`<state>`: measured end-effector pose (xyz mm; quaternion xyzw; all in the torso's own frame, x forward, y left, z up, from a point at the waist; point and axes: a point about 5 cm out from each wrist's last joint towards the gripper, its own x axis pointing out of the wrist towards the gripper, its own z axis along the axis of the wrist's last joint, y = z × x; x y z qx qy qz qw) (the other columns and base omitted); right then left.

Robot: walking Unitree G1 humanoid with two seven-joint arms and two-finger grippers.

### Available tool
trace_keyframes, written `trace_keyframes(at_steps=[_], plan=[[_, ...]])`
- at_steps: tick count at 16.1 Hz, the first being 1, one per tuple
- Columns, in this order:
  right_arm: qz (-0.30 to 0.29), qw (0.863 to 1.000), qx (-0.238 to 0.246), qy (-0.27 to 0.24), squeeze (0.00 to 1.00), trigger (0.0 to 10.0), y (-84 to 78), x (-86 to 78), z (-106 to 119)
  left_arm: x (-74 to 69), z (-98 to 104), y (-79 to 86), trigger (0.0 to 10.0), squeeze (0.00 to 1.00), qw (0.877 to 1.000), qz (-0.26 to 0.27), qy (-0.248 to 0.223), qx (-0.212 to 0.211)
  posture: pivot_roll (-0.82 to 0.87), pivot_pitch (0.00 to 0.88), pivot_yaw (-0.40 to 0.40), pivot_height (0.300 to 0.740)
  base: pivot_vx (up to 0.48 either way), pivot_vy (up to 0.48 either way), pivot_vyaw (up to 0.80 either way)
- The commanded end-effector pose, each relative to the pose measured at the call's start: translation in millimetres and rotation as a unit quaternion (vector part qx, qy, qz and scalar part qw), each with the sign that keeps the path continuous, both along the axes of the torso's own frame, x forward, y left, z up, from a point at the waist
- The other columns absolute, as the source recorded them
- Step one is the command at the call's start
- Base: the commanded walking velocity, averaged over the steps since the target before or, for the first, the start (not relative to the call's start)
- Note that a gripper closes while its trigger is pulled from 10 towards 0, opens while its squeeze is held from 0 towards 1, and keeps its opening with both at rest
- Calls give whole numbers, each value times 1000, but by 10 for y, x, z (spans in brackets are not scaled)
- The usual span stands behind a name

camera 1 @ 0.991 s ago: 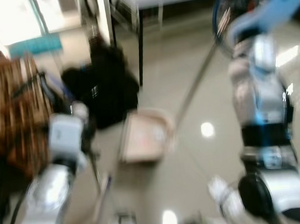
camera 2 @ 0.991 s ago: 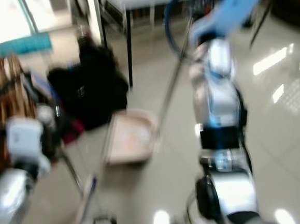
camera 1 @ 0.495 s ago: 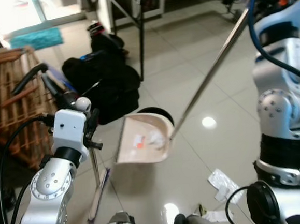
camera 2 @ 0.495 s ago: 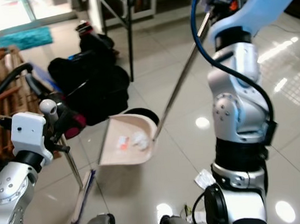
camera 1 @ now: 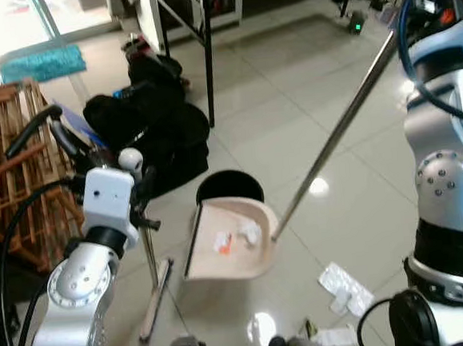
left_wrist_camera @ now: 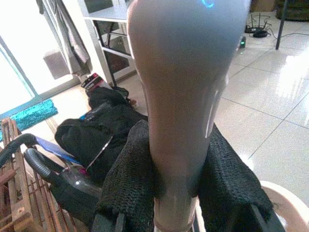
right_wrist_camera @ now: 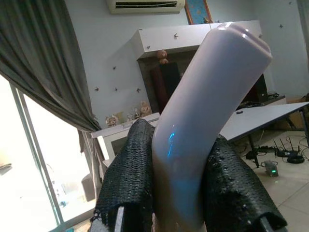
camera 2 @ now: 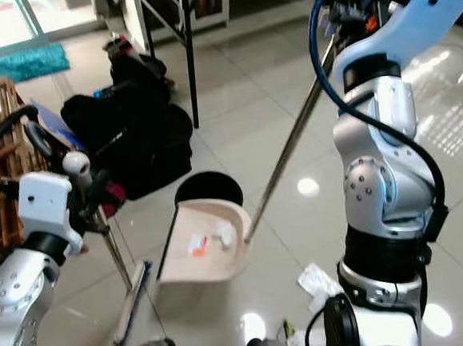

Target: Sweep floor

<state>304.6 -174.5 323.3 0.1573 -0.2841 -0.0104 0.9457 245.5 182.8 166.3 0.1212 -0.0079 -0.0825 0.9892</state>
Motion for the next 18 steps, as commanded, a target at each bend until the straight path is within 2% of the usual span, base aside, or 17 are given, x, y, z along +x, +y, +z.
trace_keyframes(at_steps=[1,5,11,16,18], plan=[[-14,1000,1,-21,0,10000,-44,-82,75,1,85,-14,10000,0,1000,-12,-20,7,171,112,-10,740,337,0,0],[-18,1000,8,-22,0,10000,-62,-92,80,45,167,44,10000,0,999,-10,-28,18,191,115,-2,740,337,0,0],[-24,999,14,-26,0,10000,-76,-115,77,54,329,48,10000,0,998,-25,-40,33,230,123,25,740,345,0,0],[-24,999,11,-28,0,10000,-83,-106,116,76,288,18,10000,0,999,-25,-36,22,212,122,11,740,376,0,0],[-25,999,-5,-20,0,10000,-67,-96,109,71,262,-7,10000,0,999,-24,-33,12,207,122,4,740,381,0,0]])
